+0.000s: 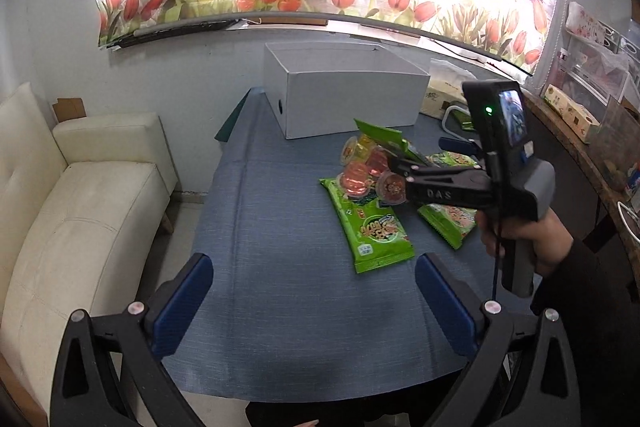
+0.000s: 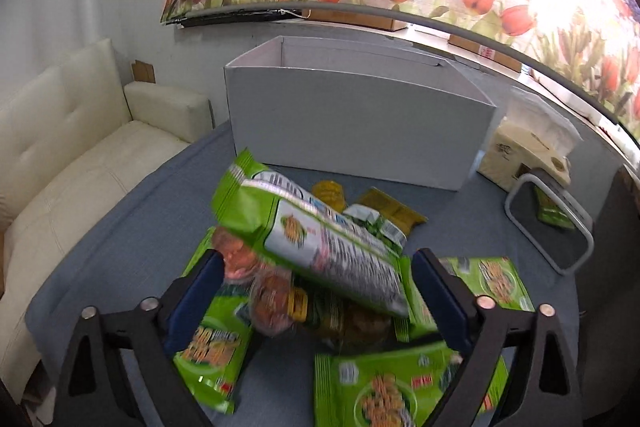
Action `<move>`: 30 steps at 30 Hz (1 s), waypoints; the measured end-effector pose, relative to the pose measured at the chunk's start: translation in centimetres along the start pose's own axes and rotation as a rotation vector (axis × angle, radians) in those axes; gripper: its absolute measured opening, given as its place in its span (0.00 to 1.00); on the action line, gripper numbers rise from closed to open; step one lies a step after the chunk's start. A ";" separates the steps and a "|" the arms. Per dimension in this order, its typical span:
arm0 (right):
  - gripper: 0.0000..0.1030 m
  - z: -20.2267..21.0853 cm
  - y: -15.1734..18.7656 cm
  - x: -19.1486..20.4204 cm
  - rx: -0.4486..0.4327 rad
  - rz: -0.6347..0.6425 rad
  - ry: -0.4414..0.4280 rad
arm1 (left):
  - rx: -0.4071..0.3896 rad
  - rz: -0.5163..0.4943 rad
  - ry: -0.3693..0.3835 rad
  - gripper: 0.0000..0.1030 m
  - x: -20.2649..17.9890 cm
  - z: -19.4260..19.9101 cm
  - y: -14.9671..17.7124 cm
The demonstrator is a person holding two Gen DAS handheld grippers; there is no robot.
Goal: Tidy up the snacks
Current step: 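Grasp a green seaweed snack bag with the right tool and lift it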
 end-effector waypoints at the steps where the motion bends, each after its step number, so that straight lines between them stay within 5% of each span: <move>1: 0.88 -0.7 -0.3 -0.1 0.013 0.004 0.006 | 0.002 0.003 0.000 1.00 0.2 -0.1 0.0; 4: 0.76 -2.3 -0.6 -0.2 0.040 -0.002 -0.003 | 0.008 0.011 0.002 1.00 0.7 -0.4 0.1; 6: 0.55 -3.0 -0.6 -0.3 0.053 -0.006 0.001 | 0.013 0.017 0.002 1.00 0.9 -0.6 0.1; 8: 0.46 -3.5 -0.6 -0.5 0.062 0.004 0.023 | 0.014 0.019 0.009 1.00 1.0 -0.8 0.0; 23: 0.15 1.2 -2.5 -2.6 -0.057 -0.081 -0.070 | -0.006 0.012 0.038 1.00 0.3 -1.3 -0.1; 30: 0.14 6.6 -2.0 -4.6 -0.121 -0.175 -0.140 | -0.030 -0.008 0.062 1.00 -1.2 -4.2 -1.9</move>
Point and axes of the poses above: each gripper's, at about its wrist camera, not at the fingertips, and z roughly against the way its jaws point, x to its left, y to its underside, the point moved 5 cm from there along -z, roughly the way its jaws point
